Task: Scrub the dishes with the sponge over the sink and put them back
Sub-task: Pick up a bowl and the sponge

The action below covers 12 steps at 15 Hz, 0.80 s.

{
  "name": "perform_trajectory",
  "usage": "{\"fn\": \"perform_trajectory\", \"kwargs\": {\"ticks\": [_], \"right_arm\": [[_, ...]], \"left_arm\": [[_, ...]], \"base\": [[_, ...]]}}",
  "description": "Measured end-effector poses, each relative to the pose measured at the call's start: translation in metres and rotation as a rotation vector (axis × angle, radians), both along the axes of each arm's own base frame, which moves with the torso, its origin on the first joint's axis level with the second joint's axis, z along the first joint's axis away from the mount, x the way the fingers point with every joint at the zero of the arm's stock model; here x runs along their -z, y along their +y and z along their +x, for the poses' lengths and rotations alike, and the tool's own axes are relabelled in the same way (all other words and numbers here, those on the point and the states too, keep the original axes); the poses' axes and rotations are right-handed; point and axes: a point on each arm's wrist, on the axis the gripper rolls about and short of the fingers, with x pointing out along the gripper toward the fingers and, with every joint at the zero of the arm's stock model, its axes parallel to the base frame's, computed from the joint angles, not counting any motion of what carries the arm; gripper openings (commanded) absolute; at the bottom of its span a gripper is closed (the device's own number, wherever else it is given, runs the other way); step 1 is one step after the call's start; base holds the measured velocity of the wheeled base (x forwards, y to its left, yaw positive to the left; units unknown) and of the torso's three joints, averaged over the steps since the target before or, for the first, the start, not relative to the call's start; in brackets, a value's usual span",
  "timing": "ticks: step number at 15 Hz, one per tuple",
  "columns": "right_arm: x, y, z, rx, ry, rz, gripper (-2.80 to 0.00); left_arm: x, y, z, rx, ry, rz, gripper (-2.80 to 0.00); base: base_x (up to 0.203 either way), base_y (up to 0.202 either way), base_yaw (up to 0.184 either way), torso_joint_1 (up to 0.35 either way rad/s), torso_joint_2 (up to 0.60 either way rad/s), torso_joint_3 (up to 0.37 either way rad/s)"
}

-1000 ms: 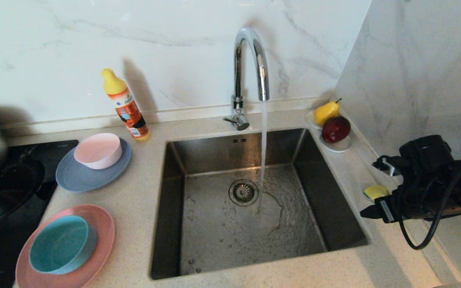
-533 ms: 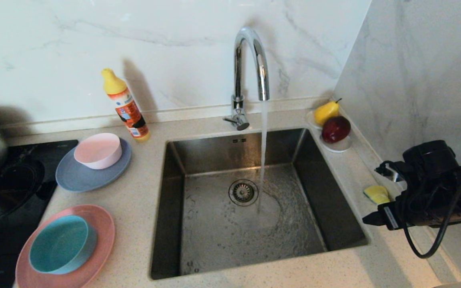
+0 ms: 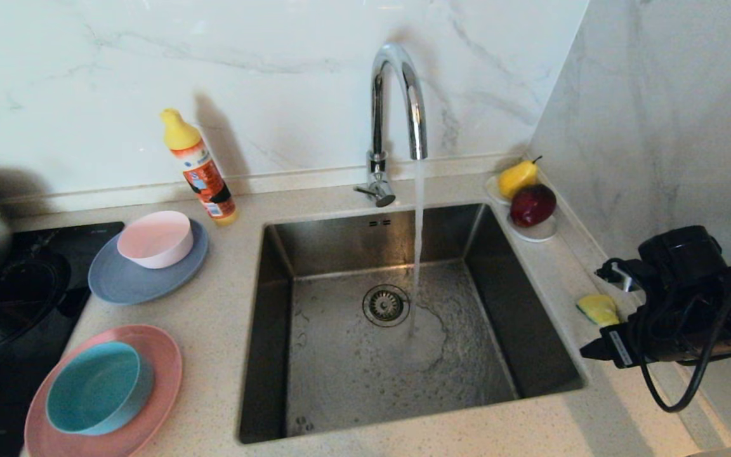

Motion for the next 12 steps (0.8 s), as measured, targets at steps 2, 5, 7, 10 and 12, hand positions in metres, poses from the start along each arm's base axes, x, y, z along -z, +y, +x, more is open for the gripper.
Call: {"fn": "perform_trajectory", "kwargs": {"ticks": [2, 5, 7, 10, 12], "right_arm": [[0.0009, 0.0001, 0.0009, 0.0, 0.002, 0.0, -2.8], [0.0024, 0.0001, 0.0018, 0.0, 0.007, 0.0, -2.8], [0.0021, 0.0002, 0.002, -0.001, 0.006, 0.0, -2.8], [0.0018, 0.0002, 0.0019, 0.0, 0.005, 0.0, -2.8], [-0.0012, 0.0003, 0.0012, 0.003, -0.006, 0.003, -2.8]], "left_arm": [[0.0, 0.0, 0.0, 0.0, 0.0, 0.0, -2.8], [0.0, 0.0, 0.0, 0.0, 0.0, 0.0, -2.8], [0.0, 0.0, 0.0, 0.0, 0.0, 0.001, -2.8], [0.0, 0.0, 0.0, 0.0, 0.0, 0.001, -2.8], [0.0, 0.0, 0.0, 0.0, 0.0, 0.0, -2.8]], "base": [[0.0, 0.0, 0.0, 0.0, 0.0, 0.0], [0.0, 0.0, 0.0, 0.0, 0.0, 0.0], [0.0, 0.0, 0.0, 0.0, 0.0, 0.0], [0.0, 0.0, 0.0, 0.0, 0.0, 0.0], [0.0, 0.0, 0.0, 0.0, 0.0, 0.0]]}}
